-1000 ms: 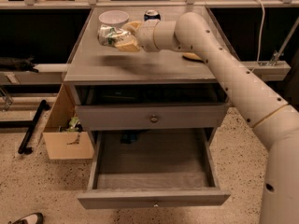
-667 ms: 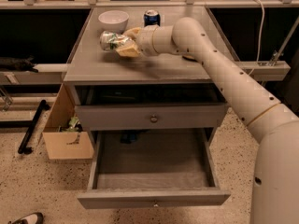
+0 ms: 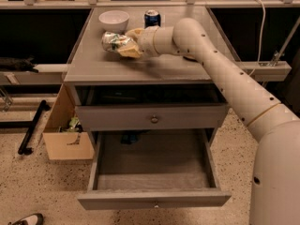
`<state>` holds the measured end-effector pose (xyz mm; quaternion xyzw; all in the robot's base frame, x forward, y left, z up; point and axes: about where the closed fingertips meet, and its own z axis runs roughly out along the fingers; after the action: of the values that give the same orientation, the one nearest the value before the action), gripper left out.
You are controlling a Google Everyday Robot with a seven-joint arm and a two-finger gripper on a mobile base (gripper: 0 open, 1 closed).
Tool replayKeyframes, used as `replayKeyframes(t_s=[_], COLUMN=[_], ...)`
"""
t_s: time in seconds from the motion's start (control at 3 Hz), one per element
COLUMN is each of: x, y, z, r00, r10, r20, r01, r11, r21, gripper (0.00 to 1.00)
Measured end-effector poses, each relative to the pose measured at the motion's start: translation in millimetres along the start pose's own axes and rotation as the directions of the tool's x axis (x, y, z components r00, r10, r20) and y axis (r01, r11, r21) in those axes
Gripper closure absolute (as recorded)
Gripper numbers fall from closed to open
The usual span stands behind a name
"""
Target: Pick 7up can from middle drawer and place on counter
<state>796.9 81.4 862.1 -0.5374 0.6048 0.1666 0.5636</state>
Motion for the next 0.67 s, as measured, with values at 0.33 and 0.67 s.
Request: replayKeyframes(t_s=[0.33,0.67], x=[0,-10], y=[0,-2], z=[0,-4], r00=[1.0,0.999], r10=[0.0,-0.023], r20=[0.0,0.025], r01=[0.0,0.023], r11=[1.0,0.9997], r21=[0.0,0.008], gripper=[0.0,0.0])
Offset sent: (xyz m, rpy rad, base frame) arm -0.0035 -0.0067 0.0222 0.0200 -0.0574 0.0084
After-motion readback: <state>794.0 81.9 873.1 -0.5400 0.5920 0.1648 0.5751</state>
